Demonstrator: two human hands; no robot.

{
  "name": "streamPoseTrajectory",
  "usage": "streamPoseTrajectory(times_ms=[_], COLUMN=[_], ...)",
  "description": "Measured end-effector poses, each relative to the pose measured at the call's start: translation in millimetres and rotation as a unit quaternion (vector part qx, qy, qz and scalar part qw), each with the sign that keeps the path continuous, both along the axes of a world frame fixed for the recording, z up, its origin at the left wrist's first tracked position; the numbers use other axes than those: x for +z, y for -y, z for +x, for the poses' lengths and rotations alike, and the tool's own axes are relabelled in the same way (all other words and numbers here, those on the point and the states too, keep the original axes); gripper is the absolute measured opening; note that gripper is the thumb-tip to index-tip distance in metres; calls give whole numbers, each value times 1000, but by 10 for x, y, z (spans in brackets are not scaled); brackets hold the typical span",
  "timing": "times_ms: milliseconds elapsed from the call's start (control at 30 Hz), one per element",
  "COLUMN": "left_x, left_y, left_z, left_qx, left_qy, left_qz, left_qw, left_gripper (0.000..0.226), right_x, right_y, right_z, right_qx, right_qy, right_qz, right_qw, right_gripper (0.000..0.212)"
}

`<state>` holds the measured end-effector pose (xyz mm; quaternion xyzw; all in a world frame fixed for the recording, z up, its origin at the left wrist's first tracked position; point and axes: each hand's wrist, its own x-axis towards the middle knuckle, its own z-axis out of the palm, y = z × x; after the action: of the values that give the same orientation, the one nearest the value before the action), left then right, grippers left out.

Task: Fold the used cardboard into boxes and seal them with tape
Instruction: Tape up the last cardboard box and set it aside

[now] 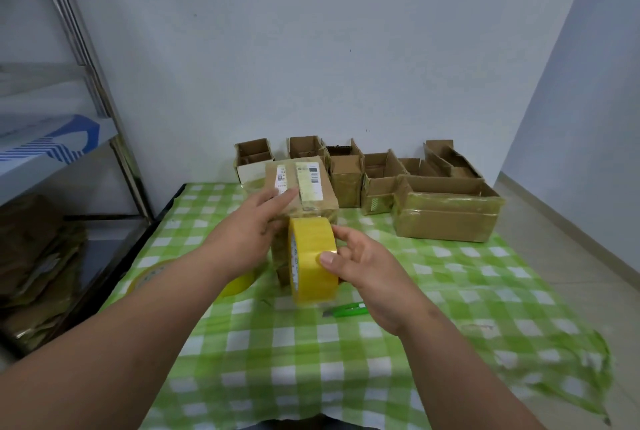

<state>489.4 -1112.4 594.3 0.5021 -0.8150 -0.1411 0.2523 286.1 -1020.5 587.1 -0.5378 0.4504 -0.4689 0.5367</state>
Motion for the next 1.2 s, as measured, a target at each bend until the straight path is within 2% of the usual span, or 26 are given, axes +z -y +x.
streamPoseTrajectory(times_ms=[100,200,333,533,733,867,1000,1133,1200], left_x=[53,115,151,67,55,51,80,105,50], left_y=[10,57,159,141,132,111,83,55,45], left_z=[42,26,-53,-94,-98,-106,-118,-151,-162], left_qx=[-32,-61,-73,-70,-52,-46,-41,-41,-26], left_qy=[68,100,135,68,39,38,23,3,-11], left_qz=[-16,-22,-20,-9,24,29,50,77,78], left_qw=[997,993,988,995,998,998,998,996,997], left_gripper=[70,57,48,49,47,46,48,46,56], right_x=[-18,-79,-196,-337,-474,-630,-620,-601,-569], right_y=[-54,-93,-154,-236,-299,-429,-405,-382,-387], right_z=[155,235,230,309,395,442,424,337,273], right_qx=[-41,-81,-85,-93,-121,-152,-144,-102,-101], right_qy=[-17,-6,11,34,-17,-58,-80,-98,-116], right_qz=[-38,-44,-26,-36,-43,-14,-6,13,27], right_qw=[998,996,996,994,992,987,986,990,988], right_gripper=[54,57,52,27,12,44,29,34,29])
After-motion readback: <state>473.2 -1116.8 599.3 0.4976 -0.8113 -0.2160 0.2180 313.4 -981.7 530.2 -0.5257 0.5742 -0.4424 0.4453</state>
